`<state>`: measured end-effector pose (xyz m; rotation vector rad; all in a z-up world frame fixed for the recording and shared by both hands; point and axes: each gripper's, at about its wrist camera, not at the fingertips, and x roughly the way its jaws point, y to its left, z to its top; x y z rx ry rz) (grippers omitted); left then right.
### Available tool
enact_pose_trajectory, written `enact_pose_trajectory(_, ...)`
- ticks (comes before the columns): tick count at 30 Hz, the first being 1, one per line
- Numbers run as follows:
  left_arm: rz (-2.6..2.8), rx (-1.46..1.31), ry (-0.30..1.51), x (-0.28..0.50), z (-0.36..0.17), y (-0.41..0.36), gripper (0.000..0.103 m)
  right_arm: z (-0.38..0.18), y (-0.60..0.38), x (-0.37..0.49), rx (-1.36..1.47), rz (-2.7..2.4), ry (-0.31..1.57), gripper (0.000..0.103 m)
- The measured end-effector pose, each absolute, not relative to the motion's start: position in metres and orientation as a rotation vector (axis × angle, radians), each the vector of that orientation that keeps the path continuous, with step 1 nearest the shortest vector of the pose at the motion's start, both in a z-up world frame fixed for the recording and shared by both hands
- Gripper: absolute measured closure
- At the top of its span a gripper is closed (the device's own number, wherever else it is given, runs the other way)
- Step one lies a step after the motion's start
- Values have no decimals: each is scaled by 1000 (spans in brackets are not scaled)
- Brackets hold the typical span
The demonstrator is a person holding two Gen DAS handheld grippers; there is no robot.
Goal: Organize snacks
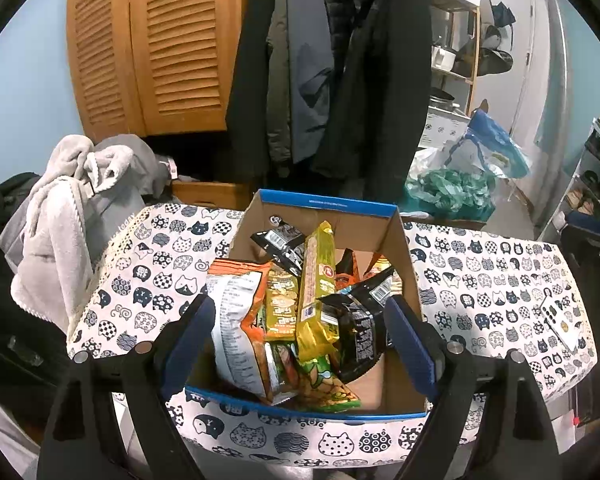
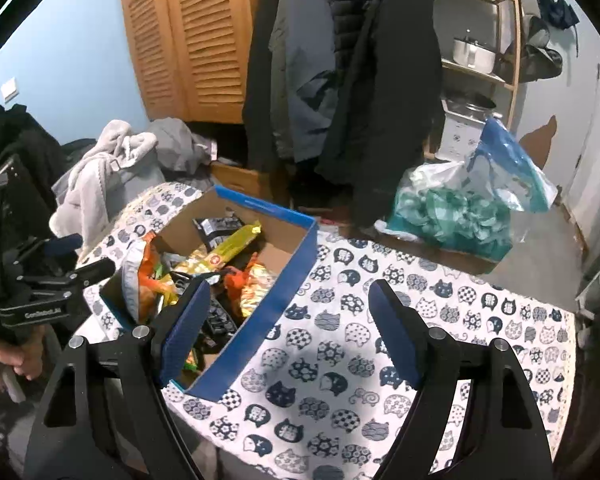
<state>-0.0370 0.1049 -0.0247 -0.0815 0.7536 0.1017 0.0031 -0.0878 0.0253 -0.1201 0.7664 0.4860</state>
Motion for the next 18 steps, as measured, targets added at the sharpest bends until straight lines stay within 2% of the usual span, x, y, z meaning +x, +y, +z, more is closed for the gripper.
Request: enact_pose_trajectory(18, 93, -52, 740, -34, -25, 90, 15, 17, -99, 3, -102, 474, 786, 22)
